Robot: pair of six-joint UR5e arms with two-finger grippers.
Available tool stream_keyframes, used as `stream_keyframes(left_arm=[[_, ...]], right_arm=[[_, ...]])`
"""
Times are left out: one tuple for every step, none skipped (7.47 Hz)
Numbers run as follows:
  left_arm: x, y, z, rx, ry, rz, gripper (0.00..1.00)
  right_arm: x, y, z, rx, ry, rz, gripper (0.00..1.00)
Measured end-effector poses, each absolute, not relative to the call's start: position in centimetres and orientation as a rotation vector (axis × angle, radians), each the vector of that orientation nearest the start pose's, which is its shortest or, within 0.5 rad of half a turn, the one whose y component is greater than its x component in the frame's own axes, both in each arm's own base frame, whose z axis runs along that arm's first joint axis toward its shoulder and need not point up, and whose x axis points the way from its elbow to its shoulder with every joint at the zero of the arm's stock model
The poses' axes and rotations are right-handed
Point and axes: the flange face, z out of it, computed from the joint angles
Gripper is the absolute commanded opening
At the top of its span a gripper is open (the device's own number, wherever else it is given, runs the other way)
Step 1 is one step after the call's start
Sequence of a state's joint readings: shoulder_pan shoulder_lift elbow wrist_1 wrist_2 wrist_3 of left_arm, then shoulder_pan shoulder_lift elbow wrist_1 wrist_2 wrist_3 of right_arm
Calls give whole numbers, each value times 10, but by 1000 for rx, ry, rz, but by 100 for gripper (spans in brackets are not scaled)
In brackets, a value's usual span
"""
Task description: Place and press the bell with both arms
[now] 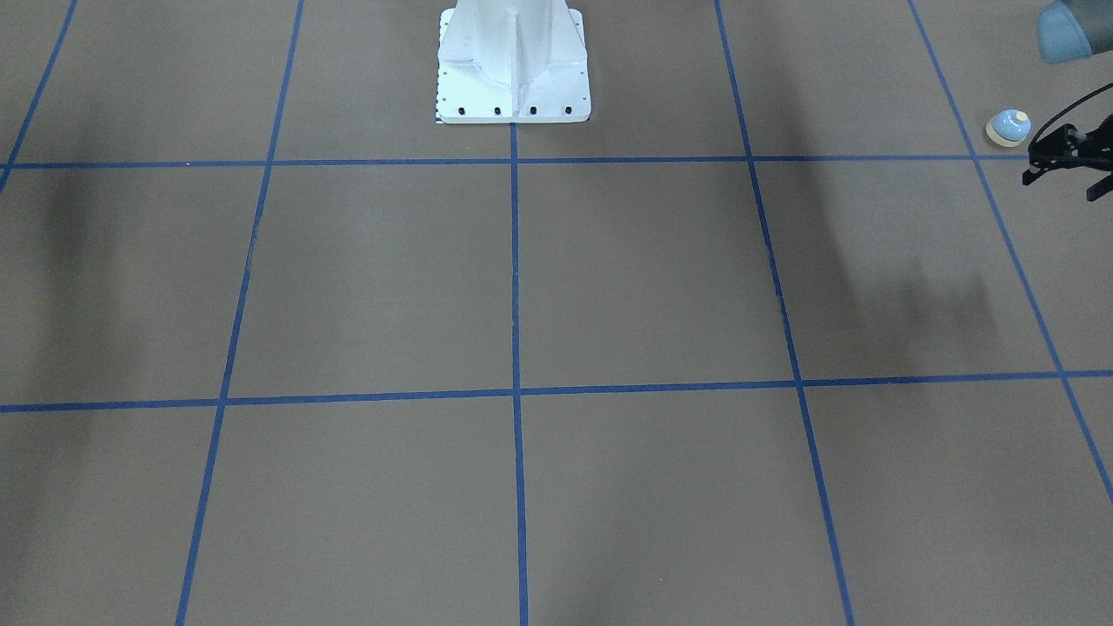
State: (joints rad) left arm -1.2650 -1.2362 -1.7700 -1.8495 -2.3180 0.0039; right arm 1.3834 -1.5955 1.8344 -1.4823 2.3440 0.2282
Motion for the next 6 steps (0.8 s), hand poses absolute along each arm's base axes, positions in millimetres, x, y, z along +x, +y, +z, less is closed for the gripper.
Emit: stream_keyframes(left_arm=[[45, -330, 697, -36, 740, 358, 100], [41, -300, 716, -89, 726, 362, 100], [39, -277, 735, -140, 715, 368, 100], [40, -262, 754, -185, 706, 380, 100], [41, -250, 773, -222, 699, 394, 100], [44, -240, 788, -254, 696, 407, 100]], right_arm=[[-29, -492, 529, 148, -814, -89, 100], [-29, -492, 528, 149, -814, -90, 100], [-29, -492, 527, 151, -814, -91, 100], [-29, -492, 527, 152, -815, -92, 100], [-30, -492, 526, 152, -815, -94, 100], [-31, -492, 526, 153, -814, -96, 100]])
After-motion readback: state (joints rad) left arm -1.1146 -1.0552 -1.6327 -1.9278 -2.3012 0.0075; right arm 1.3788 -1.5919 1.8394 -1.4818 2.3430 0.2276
